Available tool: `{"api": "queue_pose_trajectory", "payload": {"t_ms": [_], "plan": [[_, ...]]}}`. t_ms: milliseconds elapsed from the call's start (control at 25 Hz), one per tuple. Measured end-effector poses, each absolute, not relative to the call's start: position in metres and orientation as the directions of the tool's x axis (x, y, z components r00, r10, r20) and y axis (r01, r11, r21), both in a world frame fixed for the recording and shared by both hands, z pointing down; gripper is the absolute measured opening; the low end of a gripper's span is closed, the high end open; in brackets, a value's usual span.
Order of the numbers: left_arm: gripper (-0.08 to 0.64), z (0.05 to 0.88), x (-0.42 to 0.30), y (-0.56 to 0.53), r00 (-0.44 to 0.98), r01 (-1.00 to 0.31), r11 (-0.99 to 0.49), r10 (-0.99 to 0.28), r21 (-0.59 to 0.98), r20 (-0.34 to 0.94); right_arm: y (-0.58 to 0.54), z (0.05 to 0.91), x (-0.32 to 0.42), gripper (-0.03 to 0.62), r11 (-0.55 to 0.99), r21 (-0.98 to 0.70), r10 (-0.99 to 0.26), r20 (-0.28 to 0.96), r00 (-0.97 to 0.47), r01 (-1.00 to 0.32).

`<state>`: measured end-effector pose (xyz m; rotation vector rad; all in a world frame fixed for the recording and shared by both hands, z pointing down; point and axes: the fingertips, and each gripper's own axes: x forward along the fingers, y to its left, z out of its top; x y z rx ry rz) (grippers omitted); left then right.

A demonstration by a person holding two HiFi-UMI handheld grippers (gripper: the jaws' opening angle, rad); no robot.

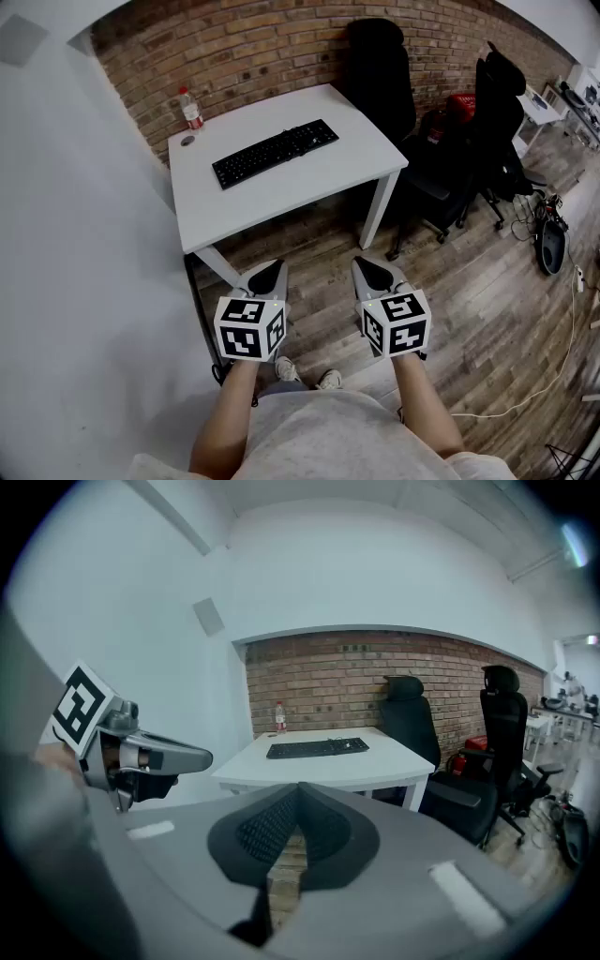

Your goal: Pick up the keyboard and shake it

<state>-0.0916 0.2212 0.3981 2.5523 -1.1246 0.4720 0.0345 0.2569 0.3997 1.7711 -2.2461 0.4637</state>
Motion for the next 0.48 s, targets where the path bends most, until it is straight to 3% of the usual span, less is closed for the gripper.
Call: {"api": "queue_pose_trajectory", "payload": {"t_ms": [480], "plan": [[-0.008,0.399,-0.068,0.213,0.661,-0.727,-0.671,-0.628,0.143,0.412,0.250,0.399,0.047,0.011,0.220,-0.117,-0.902,0.353,-0.247,-0.969]]}}
